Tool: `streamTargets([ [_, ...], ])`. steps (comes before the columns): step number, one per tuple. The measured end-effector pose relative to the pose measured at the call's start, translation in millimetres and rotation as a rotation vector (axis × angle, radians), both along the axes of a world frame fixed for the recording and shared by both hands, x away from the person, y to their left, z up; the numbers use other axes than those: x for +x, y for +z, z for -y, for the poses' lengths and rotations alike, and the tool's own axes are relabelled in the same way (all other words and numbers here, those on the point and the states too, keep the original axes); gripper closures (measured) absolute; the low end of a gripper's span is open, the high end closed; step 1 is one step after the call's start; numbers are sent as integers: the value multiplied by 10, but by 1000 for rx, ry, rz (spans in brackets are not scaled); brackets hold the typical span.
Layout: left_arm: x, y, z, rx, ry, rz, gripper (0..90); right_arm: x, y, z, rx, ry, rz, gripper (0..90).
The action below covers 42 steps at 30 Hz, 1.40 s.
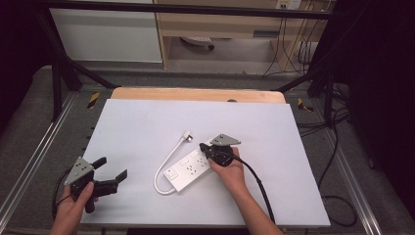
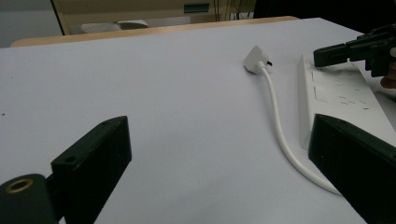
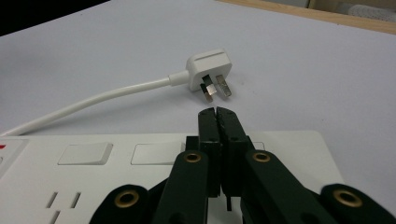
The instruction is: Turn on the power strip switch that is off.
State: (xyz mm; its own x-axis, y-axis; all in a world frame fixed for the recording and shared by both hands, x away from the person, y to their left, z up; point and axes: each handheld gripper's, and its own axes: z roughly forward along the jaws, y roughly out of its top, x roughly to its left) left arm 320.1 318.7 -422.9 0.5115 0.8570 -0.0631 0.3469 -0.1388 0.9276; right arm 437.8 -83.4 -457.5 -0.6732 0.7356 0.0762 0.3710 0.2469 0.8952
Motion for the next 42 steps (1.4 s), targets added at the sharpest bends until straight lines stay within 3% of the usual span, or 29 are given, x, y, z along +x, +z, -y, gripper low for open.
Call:
streamTargets([
  [10,0,-1,3,1,1,0,62,3,6,-19,-24,3,-19,900],
  [20,2,-3,-1,2,1,0,62,-14,17,-55,-39,19,-10,900],
  [42,0,-1,-2,-1,-4,1,62,7,111,23,18,-1,-6,898],
])
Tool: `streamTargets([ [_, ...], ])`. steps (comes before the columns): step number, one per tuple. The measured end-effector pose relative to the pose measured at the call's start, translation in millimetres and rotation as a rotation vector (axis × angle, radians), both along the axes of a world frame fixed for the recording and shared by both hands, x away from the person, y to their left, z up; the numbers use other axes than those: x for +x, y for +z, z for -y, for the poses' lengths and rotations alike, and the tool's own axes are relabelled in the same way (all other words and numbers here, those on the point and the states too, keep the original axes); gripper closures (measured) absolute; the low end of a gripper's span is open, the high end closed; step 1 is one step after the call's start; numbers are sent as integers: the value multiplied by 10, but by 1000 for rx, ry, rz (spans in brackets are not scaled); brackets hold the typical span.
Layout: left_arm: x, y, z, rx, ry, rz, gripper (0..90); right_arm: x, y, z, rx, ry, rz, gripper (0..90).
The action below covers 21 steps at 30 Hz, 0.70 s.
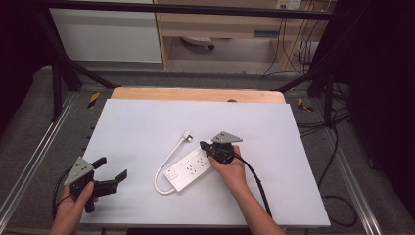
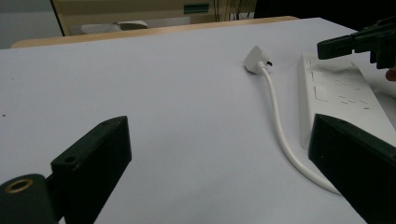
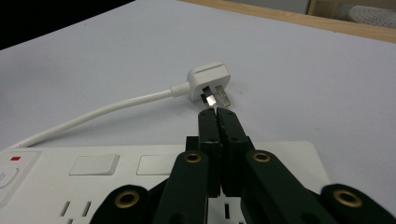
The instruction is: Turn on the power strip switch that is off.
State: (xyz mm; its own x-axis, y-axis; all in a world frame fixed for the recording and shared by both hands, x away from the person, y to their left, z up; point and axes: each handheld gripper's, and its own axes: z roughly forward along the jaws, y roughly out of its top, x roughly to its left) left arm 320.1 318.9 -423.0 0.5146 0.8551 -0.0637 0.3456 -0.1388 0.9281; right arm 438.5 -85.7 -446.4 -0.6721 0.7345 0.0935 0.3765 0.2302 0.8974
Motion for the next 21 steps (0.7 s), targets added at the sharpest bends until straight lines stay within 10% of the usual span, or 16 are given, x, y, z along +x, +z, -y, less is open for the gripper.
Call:
streamTargets([
  [21,-2,0,1,-1,0,0,61,-13,140,108,90,-24,29,894],
])
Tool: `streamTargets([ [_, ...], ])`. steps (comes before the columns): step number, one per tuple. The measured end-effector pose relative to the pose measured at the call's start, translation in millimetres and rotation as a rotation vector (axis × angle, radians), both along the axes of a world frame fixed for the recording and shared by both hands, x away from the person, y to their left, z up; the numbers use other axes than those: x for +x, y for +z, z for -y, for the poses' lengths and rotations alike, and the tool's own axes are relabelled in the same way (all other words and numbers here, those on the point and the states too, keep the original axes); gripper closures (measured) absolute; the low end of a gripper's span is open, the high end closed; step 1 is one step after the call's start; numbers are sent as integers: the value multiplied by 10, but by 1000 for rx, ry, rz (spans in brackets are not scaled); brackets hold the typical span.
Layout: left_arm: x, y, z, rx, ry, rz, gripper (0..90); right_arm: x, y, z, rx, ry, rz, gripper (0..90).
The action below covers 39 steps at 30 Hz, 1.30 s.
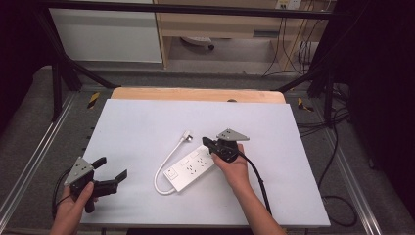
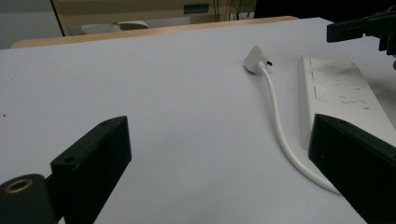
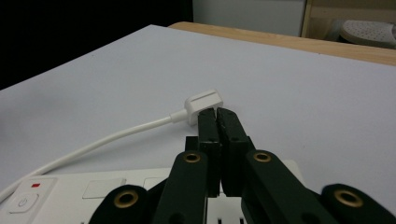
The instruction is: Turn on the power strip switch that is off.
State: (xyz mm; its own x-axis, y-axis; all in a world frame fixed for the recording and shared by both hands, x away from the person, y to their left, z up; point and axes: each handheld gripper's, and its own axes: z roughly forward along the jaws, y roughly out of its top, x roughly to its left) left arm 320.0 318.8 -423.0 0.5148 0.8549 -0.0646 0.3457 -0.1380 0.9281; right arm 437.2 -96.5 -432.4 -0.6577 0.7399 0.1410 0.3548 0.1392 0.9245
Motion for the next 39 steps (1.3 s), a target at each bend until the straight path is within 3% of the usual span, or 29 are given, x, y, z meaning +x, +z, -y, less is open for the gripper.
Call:
streamTargets([
  [28,1,-2,0,6,4,0,62,-72,247,216,70,-40,28,750],
  [39,2,-2,-1,8,4,1,62,-85,314,267,63,-43,39,710],
])
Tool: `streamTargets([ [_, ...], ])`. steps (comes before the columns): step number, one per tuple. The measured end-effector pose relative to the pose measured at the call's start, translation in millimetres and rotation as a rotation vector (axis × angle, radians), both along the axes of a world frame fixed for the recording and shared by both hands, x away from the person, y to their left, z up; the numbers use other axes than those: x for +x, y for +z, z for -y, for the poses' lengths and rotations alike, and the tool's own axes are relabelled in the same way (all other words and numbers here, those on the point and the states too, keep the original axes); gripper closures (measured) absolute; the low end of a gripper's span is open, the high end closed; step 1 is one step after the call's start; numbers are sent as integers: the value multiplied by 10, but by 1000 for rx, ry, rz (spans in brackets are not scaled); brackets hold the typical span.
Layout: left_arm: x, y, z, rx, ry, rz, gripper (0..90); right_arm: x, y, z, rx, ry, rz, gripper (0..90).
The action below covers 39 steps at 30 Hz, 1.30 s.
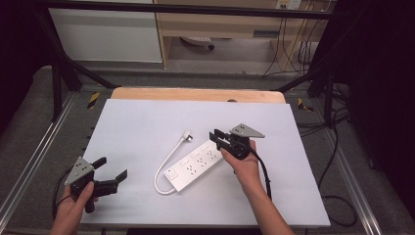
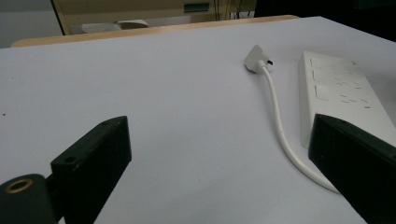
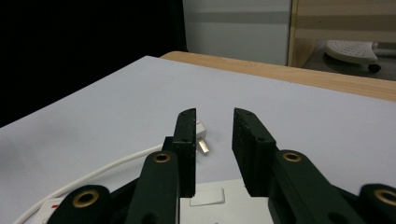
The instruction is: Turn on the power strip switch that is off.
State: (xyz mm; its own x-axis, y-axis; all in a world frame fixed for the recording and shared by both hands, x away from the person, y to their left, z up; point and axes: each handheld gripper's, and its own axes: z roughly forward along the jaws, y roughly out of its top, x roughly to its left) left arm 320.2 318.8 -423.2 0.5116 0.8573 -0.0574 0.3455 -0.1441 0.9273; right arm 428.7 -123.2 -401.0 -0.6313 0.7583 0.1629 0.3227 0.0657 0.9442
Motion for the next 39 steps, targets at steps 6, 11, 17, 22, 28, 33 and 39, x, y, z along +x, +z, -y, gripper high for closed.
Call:
streamTargets([
  [6,-1,0,0,-2,0,-1,62,-9,18,24,-3,-3,0,674],
  [11,-1,0,0,-2,1,-1,62,-20,44,59,-13,-14,-9,550],
  [17,-1,0,2,-1,0,-1,62,-29,94,149,-16,-48,-33,356],
  [22,-3,1,3,-2,1,-1,62,-38,140,239,-12,-60,-38,280],
  [28,0,-2,10,-6,-2,-3,62,-66,201,349,-2,-73,-46,193],
  [33,-3,1,7,-1,1,-1,62,-103,249,414,-12,-72,-44,107],
  [39,-4,2,7,-2,1,-1,62,-168,268,511,-22,-79,-9,42],
])
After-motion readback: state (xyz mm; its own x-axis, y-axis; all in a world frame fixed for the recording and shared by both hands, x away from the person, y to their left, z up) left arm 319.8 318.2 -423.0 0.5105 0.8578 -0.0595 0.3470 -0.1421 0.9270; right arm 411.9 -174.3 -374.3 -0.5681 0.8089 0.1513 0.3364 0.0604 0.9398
